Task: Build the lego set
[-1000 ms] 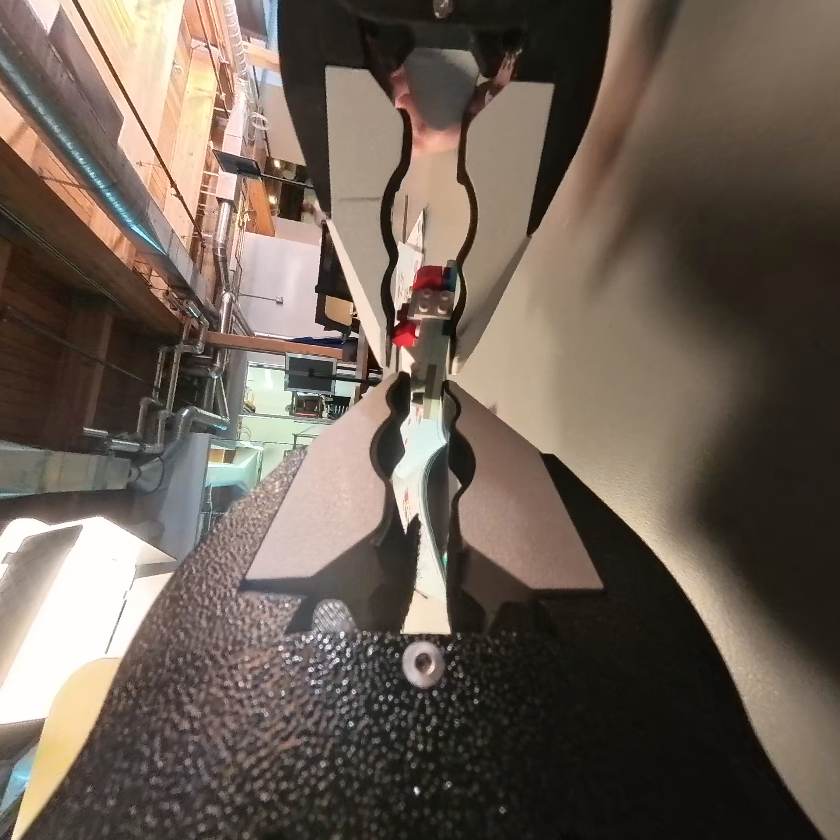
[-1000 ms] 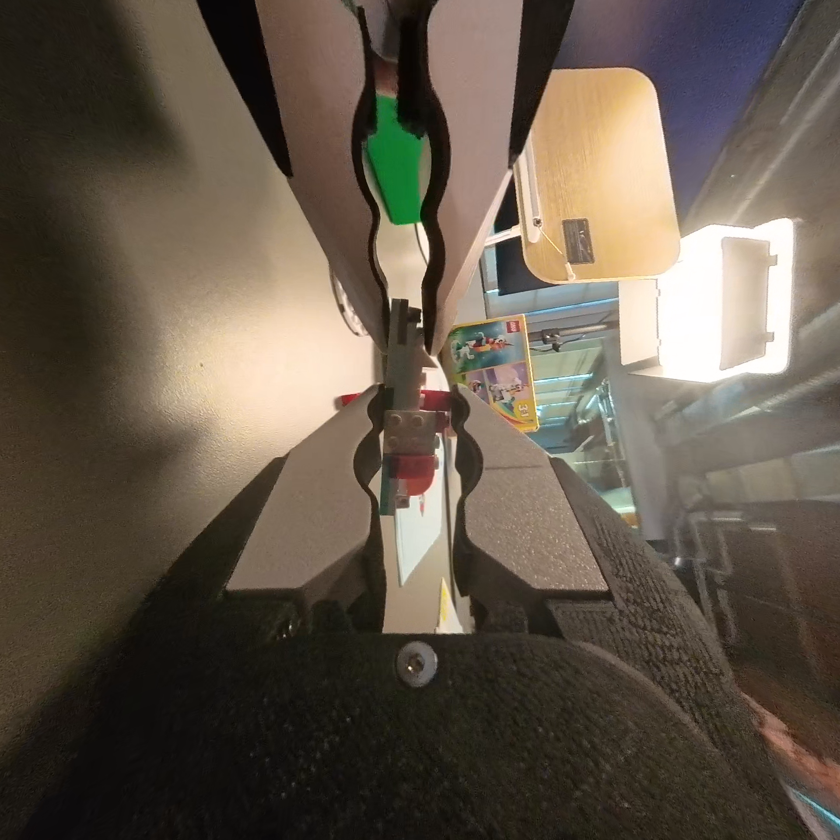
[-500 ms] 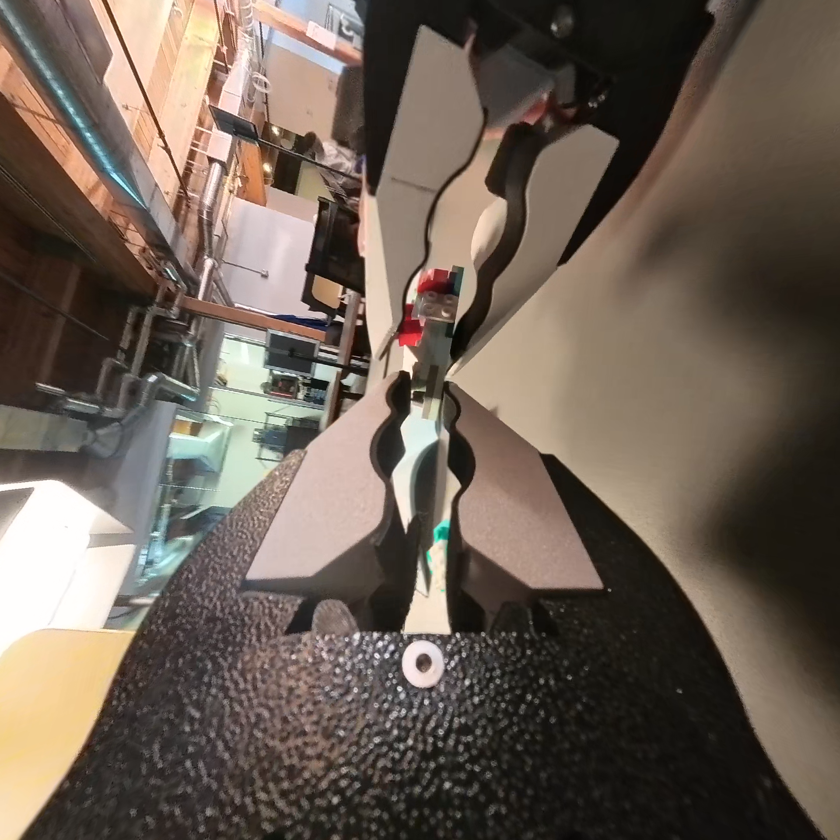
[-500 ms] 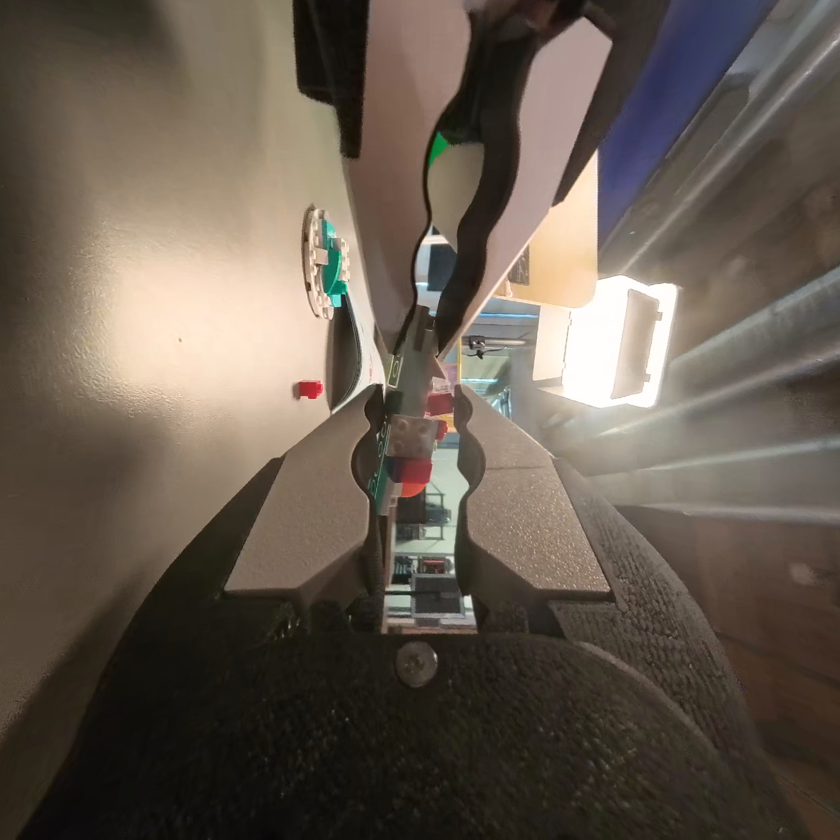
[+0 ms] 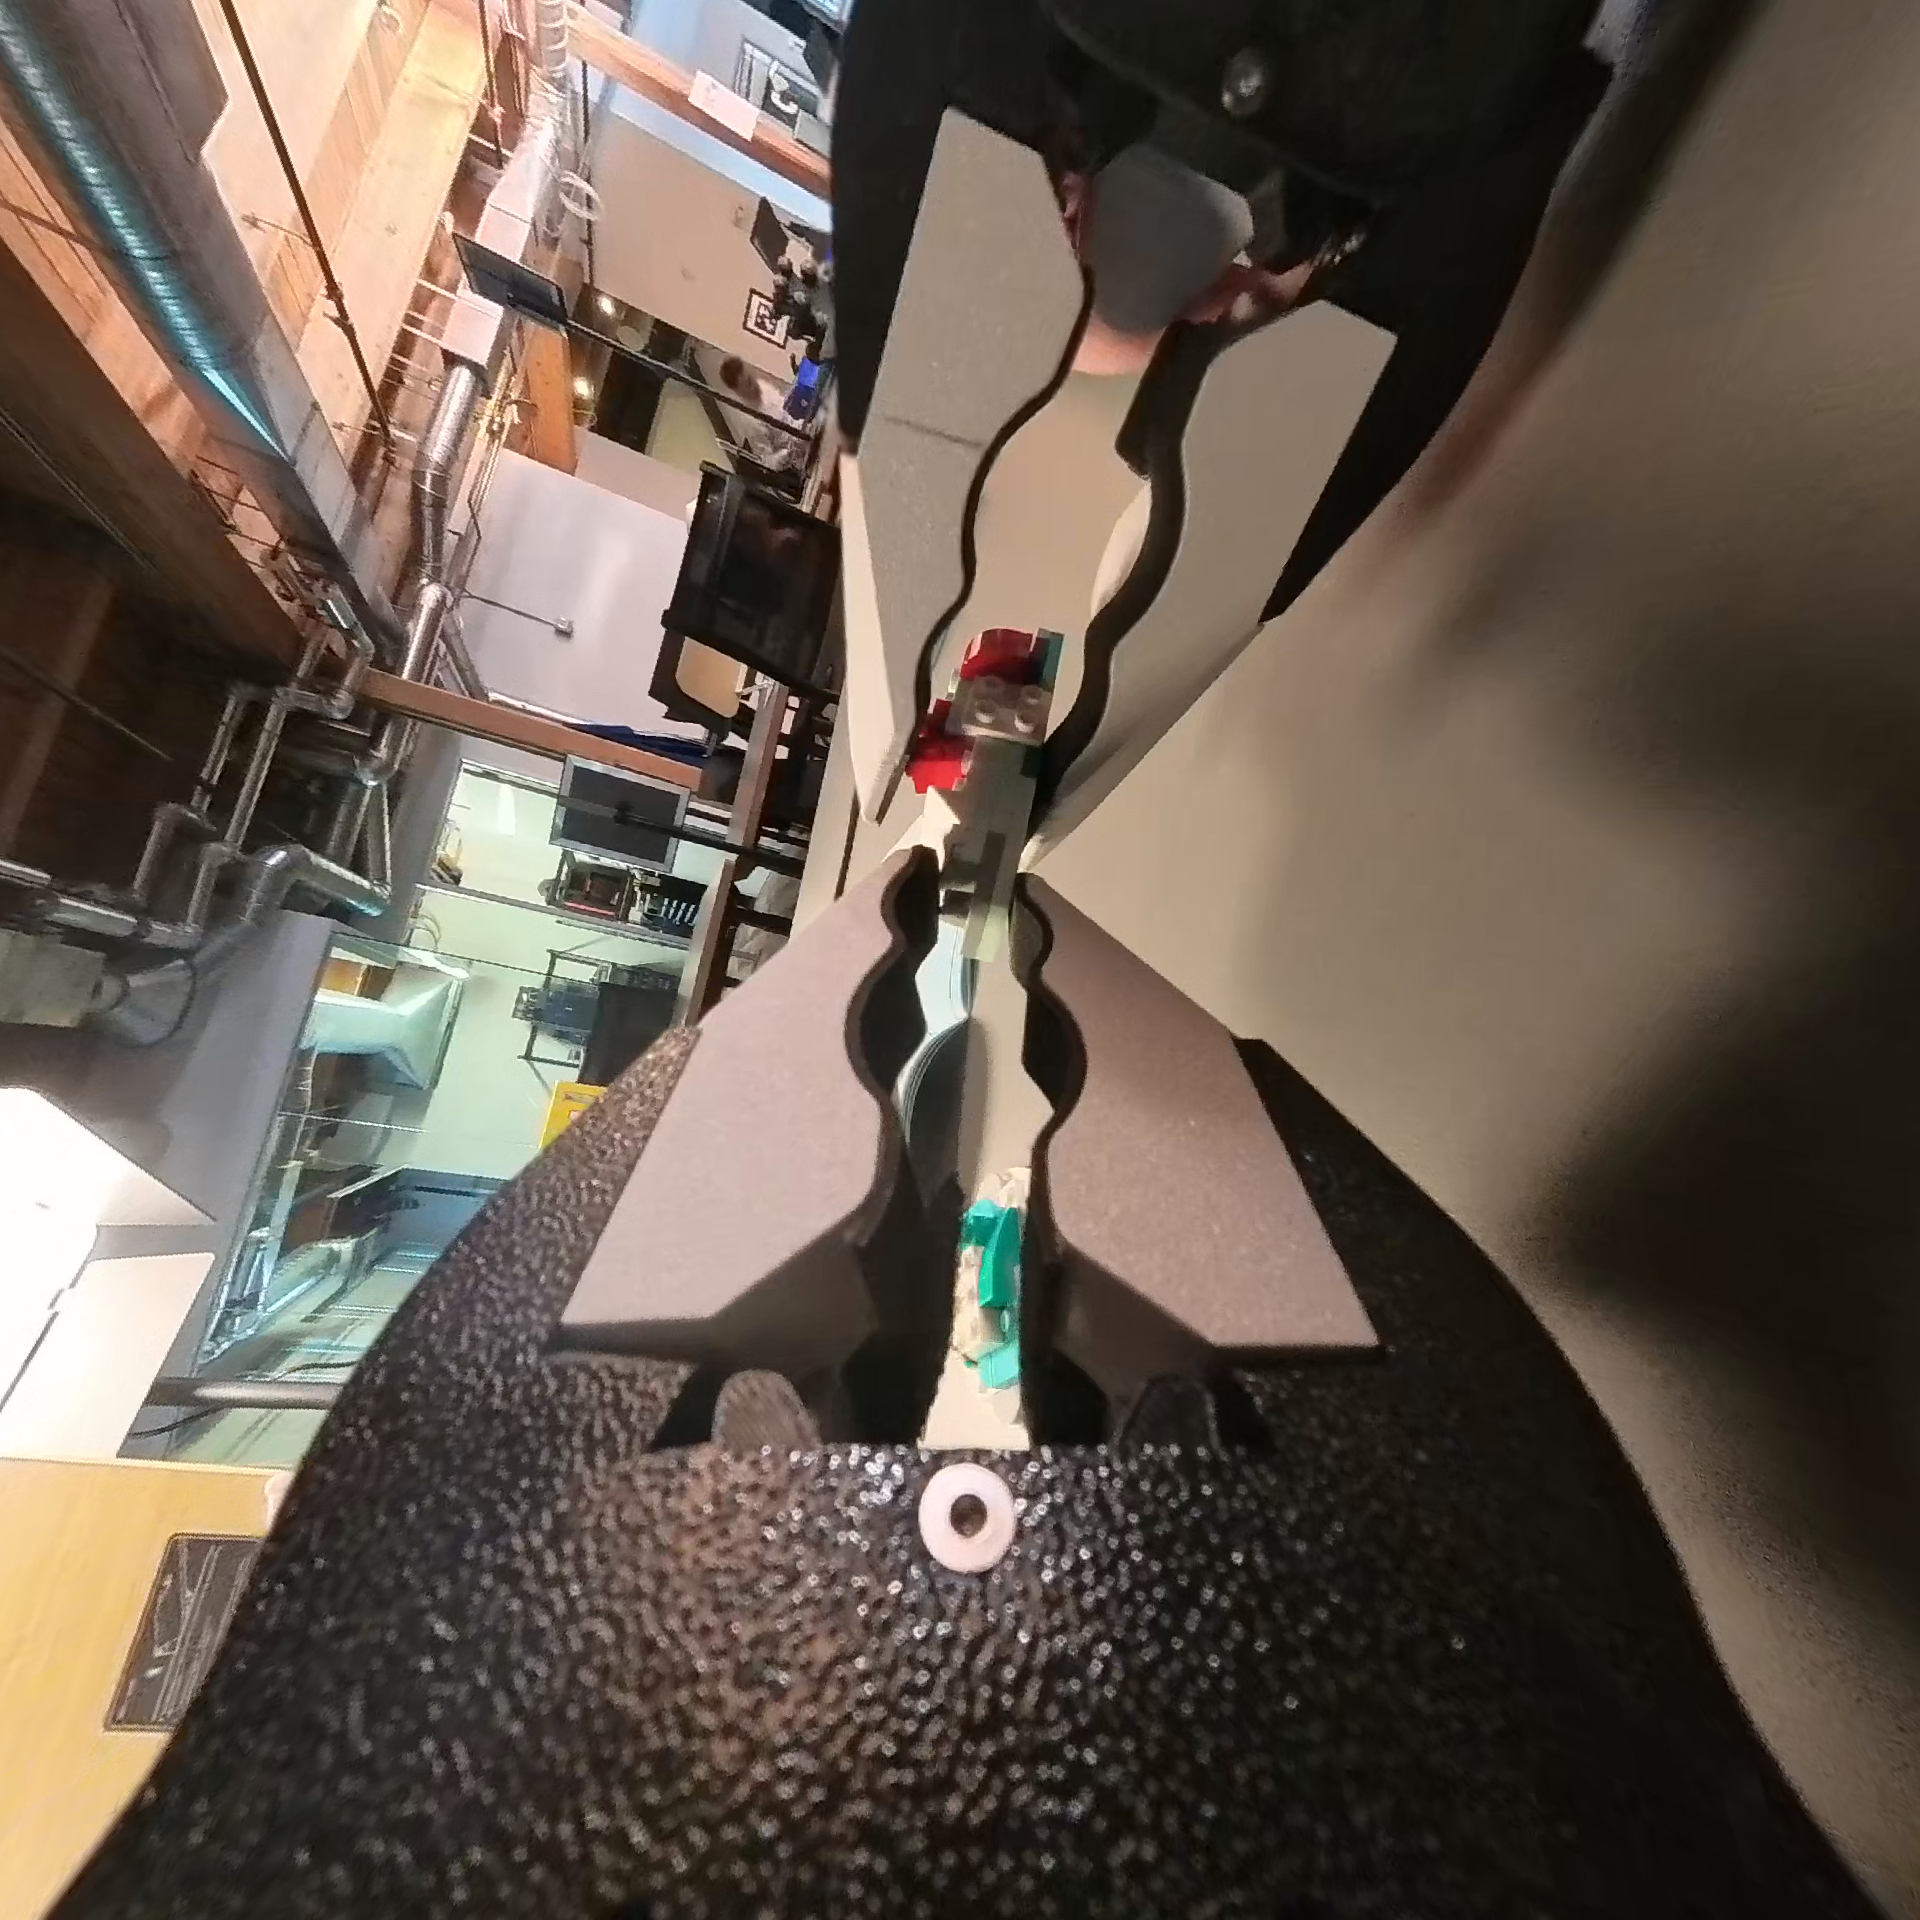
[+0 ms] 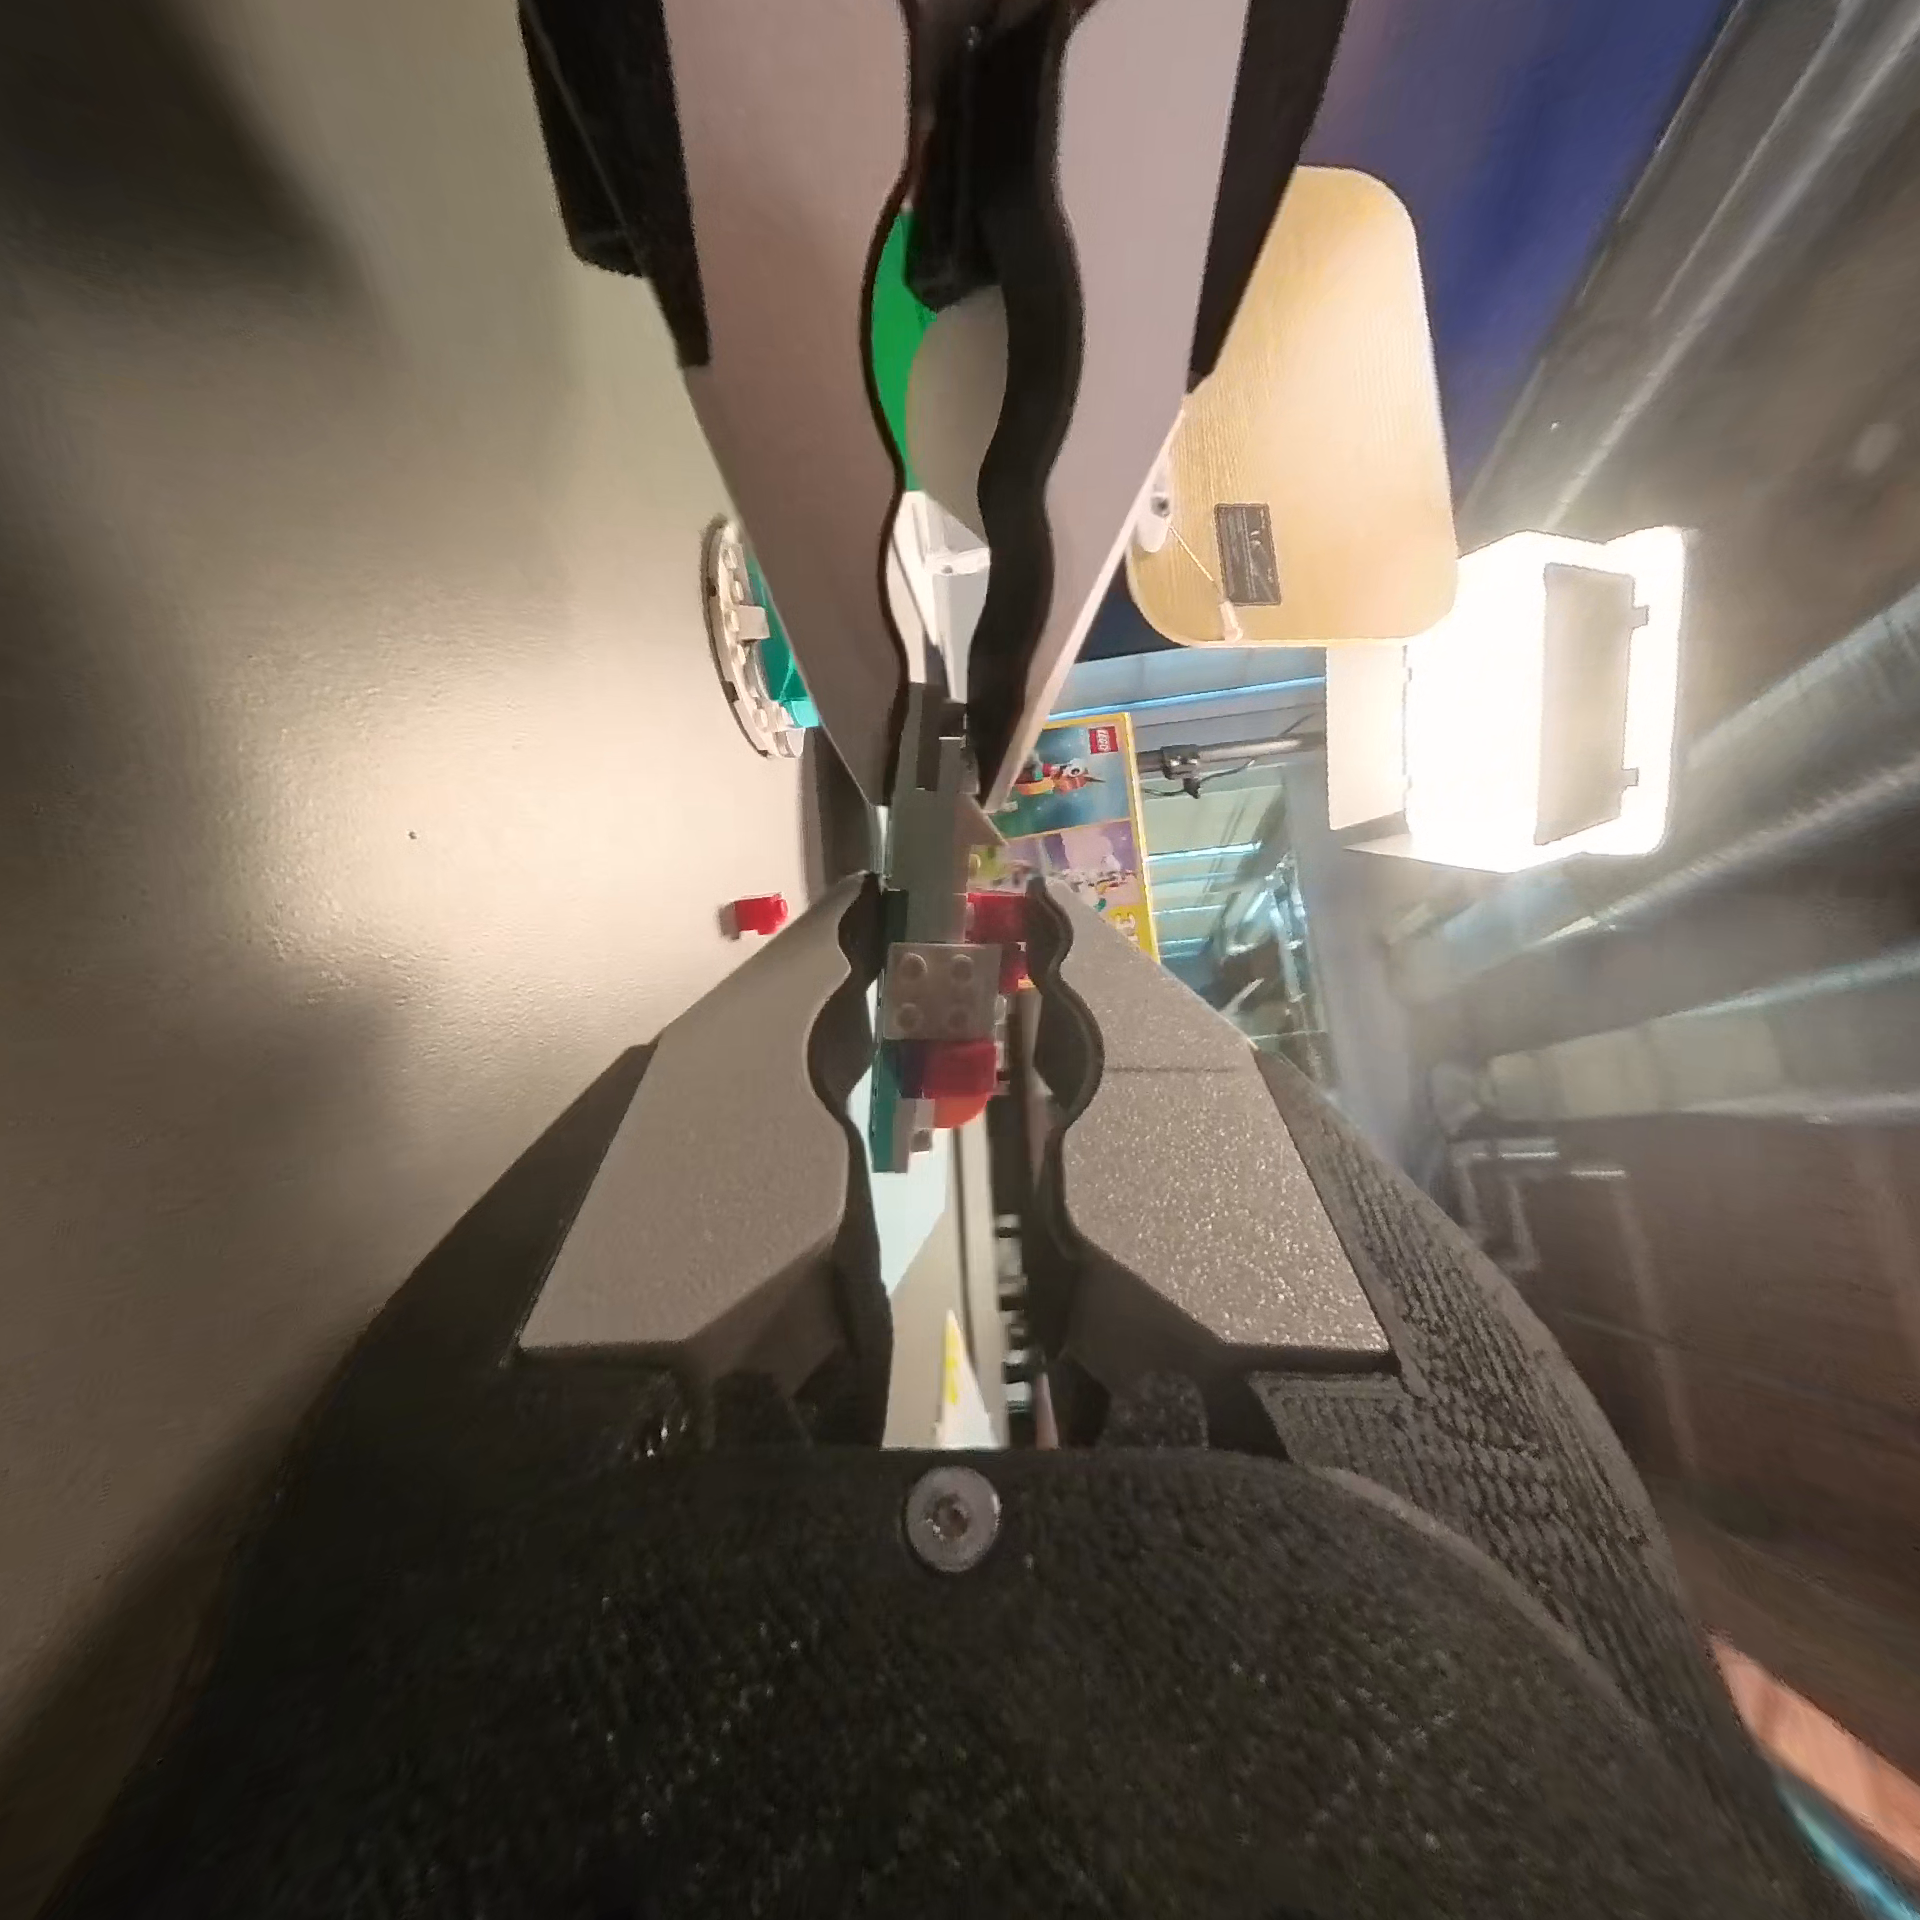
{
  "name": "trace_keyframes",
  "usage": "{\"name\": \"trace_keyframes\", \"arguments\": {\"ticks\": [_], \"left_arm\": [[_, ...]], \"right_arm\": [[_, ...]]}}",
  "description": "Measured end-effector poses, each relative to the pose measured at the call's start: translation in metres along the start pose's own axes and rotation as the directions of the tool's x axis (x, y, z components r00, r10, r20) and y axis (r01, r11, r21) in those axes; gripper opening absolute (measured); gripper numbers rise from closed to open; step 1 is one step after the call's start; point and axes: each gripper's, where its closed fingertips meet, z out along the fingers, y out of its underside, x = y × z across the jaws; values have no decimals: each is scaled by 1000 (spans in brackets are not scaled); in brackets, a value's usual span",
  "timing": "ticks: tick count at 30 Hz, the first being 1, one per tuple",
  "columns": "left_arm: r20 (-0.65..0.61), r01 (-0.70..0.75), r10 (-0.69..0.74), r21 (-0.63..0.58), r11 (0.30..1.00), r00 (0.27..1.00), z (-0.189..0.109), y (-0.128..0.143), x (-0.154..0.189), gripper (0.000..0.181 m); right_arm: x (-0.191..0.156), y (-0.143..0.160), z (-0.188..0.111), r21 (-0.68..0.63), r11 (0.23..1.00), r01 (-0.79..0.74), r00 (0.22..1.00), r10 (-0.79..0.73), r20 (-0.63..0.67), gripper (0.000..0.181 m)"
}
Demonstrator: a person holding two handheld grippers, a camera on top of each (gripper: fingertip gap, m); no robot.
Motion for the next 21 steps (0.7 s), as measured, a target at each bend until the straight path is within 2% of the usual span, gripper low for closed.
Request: {"name": "trace_keyframes", "arguments": {"ticks": [8, 13, 21], "left_arm": [[-26, 104, -104, 15, 994, 994, 0, 1, -1, 11], [-37, 151, -150, 35, 988, 988, 0, -1, -2, 11], [-29, 156, -155, 62, 986, 988, -2, -5, -4, 11]], "right_arm": [[3, -3, 2, 10, 984, 180, 979, -178, -103, 30], [3, -2, 1, 29, 998, 64, 996, -62, -63, 29], [6, -2, -1, 37, 999, 6, 999, -4, -52, 27]]}}
